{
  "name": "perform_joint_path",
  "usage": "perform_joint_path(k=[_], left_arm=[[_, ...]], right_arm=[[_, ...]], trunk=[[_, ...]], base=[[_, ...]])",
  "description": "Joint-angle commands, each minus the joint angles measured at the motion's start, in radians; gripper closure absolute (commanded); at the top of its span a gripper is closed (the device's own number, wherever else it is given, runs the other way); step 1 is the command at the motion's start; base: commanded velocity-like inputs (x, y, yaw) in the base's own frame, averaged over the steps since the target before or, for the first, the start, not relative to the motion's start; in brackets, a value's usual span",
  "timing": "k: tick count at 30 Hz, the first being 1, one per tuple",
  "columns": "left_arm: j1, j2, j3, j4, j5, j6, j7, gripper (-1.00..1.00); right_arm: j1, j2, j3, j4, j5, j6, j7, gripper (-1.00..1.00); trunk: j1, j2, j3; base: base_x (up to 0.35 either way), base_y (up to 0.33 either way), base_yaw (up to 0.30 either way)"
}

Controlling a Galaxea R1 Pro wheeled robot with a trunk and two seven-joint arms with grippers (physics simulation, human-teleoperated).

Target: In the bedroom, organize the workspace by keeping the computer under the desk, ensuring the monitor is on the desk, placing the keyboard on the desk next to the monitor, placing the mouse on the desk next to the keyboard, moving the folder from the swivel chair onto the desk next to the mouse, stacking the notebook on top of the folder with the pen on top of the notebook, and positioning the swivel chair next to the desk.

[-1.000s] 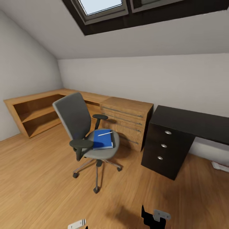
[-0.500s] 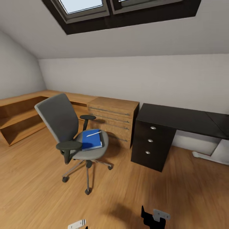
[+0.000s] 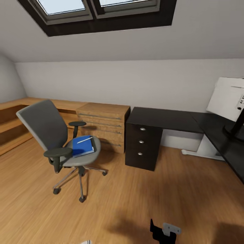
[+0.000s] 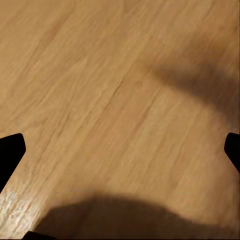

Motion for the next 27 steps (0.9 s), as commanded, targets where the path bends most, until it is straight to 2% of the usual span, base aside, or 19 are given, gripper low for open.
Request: perform_joint_path(k=[1,9,18,27], left_arm=[[0.0,0.001,-0.004,-0.001,0.009,-0.003,0.006,-1.0],[0.0,0.001,-0.004,0.0,0.01,-0.003,0.006,-1.0],[0.0,0.0,-0.005,-0.003,0.01,-0.004,0.006,-1.0],[0.0,0.001,-0.004,0.002,0.011,-0.016,0.007,-1.0]], right_arm=[[-0.001,0.001,-0.001,0.001,0.002,-0.002,-0.004,-1.0],[-0.001,0.001,-0.001,0.0,0.002,-0.002,-0.004,-1.0],[-0.001,0.0,-0.001,-0.001,0.002,-0.002,-0.004,-1.0],[-0.001,-0.005,-0.002,0.0,0.001,-0.002,-0.004,-1.0]], trunk=[[-0.001,0.0,-0.001],[-0.001,0.0,-0.001],[-0.001,0.0,-0.001],[-0.035,0.063,0.027]], base=[[-0.303,-0.172,-0.283],[-0.304,-0.165,-0.277],[-0.149,-0.035,-0.08],[-0.012,-0.003,-0.006]])
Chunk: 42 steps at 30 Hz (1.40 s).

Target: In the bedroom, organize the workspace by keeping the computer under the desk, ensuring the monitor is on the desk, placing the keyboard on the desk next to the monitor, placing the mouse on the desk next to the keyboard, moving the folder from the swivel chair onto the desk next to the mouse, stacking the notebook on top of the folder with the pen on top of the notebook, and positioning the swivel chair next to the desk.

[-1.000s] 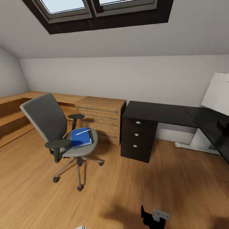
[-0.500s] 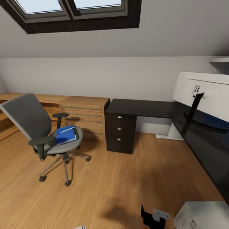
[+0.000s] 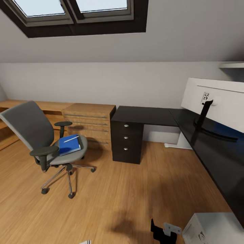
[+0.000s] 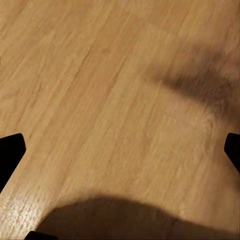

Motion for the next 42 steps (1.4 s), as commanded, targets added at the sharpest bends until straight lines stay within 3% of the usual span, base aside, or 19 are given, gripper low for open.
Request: perform_joint_path(k=[1,16,42], left_arm=[[0.0,0.001,-0.004,0.007,0.01,-0.003,0.006,-1.0],[0.0,0.002,-0.004,0.181,0.011,-0.005,-0.003,-1.0],[0.0,0.002,-0.003,0.194,0.009,-0.009,0.007,-1.0]], right_arm=[[-0.001,0.0,-0.001,0.001,0.001,-0.003,-0.004,-1.0],[-0.001,0.014,0.0,0.035,0.015,0.002,-0.002,-1.0],[-0.001,0.006,0.0,0.033,0.018,-0.003,-0.003,-1.0]], trunk=[[-0.004,0.007,0.002],[-0.062,0.112,0.049],[-0.161,0.294,0.131]], base=[[-0.002,0.0,-0.001],[0.0,0.0,0.0],[-0.02,0.0,0.0]])
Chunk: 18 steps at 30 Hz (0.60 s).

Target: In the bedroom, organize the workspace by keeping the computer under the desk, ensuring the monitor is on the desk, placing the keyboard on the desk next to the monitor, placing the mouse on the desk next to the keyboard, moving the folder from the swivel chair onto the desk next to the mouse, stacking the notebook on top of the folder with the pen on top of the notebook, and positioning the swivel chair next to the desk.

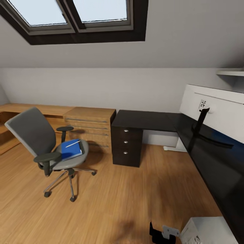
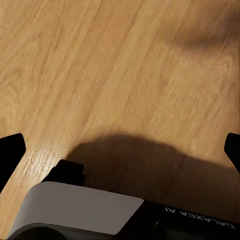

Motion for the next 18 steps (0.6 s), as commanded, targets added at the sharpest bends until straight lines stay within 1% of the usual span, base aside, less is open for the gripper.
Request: perform_joint_path(k=[1,4,8,11,15,18], left_arm=[[0.0,0.0,-0.004,0.0,0.007,-0.004,0.005,-1.0],[0.0,0.001,-0.004,0.0,0.008,-0.005,0.005,-1.0],[0.0,0.001,-0.004,0.001,0.008,-0.029,0.005,-1.0],[0.0,-0.001,-0.004,0.002,0.008,-0.062,0.006,-1.0],[0.0,-0.003,-0.007,0.003,0.007,-0.131,0.007,-1.0],[0.0,-0.005,-0.007,0.003,0.007,-0.146,0.008,-1.0]], right_arm=[[-0.001,0.0,-0.002,0.002,0.003,-0.004,-0.004,-1.0],[-0.001,0.001,-0.002,0.002,0.003,-0.003,-0.005,-1.0],[-0.001,0.001,-0.001,0.002,0.004,-0.003,-0.005,-1.0],[-0.001,0.002,0.0,0.002,0.004,-0.002,-0.005,-1.0],[-0.001,0.003,0.0,0.001,0.004,-0.002,-0.005,-1.0],[-0.001,0.003,0.0,0.001,0.004,-0.002,-0.004,-1.0]], trunk=[[-0.004,0.007,0.002],[-0.016,0.028,0.012],[-0.031,0.056,0.024],[-0.043,0.077,0.034],[-0.058,0.105,0.046],[-0.07,0.126,0.056]], base=[[-0.246,0.0,0.0],[-0.291,0.0,0.0],[-0.322,0.0,0.0],[-0.335,-0.01,0.0],[-0.34,-0.085,0.0],[-0.34,-0.127,0.0]])
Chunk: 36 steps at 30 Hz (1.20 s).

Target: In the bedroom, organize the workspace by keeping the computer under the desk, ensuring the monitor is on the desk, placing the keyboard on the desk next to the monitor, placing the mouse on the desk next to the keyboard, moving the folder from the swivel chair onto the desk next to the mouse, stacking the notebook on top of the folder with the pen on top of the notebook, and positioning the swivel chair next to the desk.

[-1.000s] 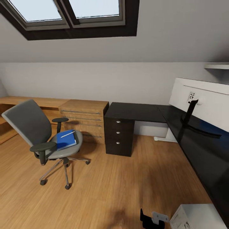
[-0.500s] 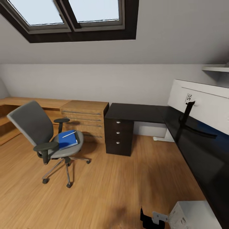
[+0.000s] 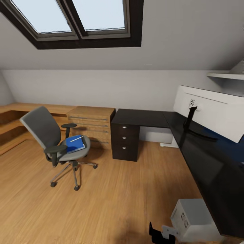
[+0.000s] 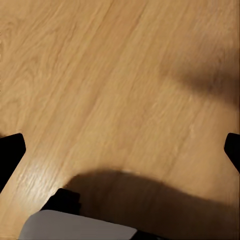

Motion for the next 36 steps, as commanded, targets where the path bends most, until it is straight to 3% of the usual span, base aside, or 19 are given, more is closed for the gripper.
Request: perform_joint_path(k=[1,27,36], left_arm=[[0.0,0.0,-0.005,0.0,0.005,-0.005,0.005,-1.0],[0.0,-0.002,-0.005,0.0,0.004,-0.019,0.004,-1.0],[0.0,0.0,-0.006,0.006,0.007,-0.014,0.004,-1.0]], right_arm=[[-0.001,0.0,-0.002,0.002,0.004,-0.003,-0.004,-1.0],[-0.001,0.0,-0.001,0.002,0.004,-0.002,-0.003,-1.0],[-0.001,0.0,0.0,0.001,0.003,-0.002,-0.004,-1.0]], trunk=[[-0.005,0.007,0.002],[-0.104,0.189,0.084],[-0.139,0.252,0.112]], base=[[-0.34,-0.133,0.0],[-0.306,-0.211,0.0],[-0.056,-0.048,0.0]])
